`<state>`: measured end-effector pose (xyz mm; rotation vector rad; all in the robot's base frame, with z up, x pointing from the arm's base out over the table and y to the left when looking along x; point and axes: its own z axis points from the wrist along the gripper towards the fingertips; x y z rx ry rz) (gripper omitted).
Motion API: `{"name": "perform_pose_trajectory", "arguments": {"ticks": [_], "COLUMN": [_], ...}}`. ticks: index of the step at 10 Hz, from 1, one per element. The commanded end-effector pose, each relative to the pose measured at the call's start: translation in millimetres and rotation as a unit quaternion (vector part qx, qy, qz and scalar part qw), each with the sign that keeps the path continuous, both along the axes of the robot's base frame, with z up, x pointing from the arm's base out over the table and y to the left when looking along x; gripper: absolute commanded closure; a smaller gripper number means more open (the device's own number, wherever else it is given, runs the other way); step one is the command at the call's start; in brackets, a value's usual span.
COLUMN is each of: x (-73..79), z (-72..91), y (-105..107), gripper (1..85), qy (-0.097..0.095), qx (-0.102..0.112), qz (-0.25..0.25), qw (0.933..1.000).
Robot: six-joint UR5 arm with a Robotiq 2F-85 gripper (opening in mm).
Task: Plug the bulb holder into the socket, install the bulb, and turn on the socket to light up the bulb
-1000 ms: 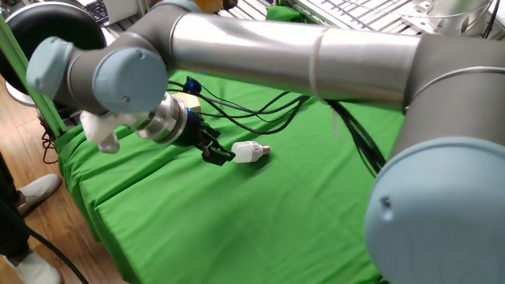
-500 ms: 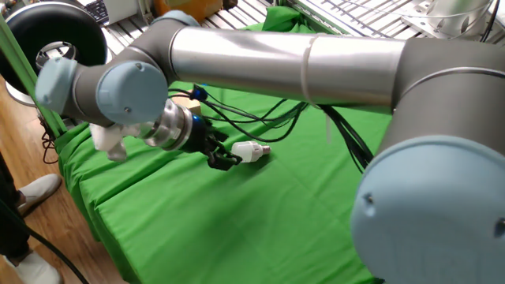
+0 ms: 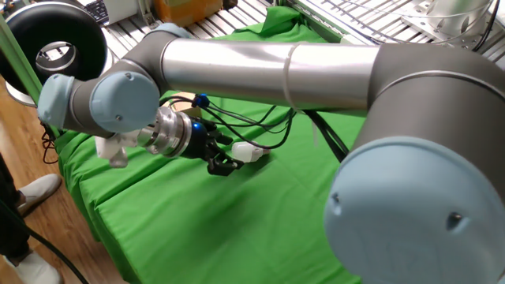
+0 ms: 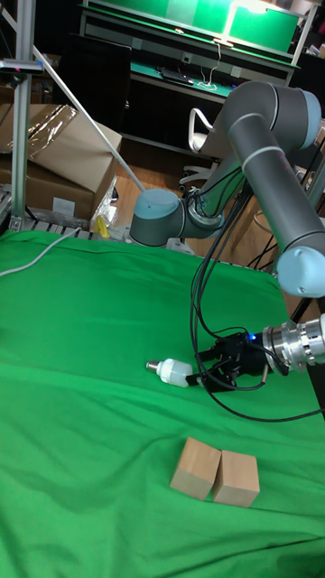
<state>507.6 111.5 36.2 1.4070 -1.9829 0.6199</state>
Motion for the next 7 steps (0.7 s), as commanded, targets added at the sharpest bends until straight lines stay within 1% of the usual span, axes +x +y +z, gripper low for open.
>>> {"name": "perform_pose_trajectory", "arguments": {"ticks": [1, 2, 4, 5, 7], "x": [8.5, 10.3, 10.5, 11.1, 7.2], "z": [-1.3, -1.3, -10.5, -9.3, -9.1], "y": [-3.9, -6.1, -5.3, -7.5, -10.9], "gripper": [22.0, 22.0, 22.0, 22.0, 22.0], "qy": [-0.003, -0.006, -0.010, -0.010, -0.004], "qx": [-0.007, -0.011, -0.009, -0.012, -0.015], "qz": [0.003, 0.004, 0.000, 0.002, 0.000], "qw": [1.0000, 0.9999, 0.9999, 0.9999, 0.9999]}}
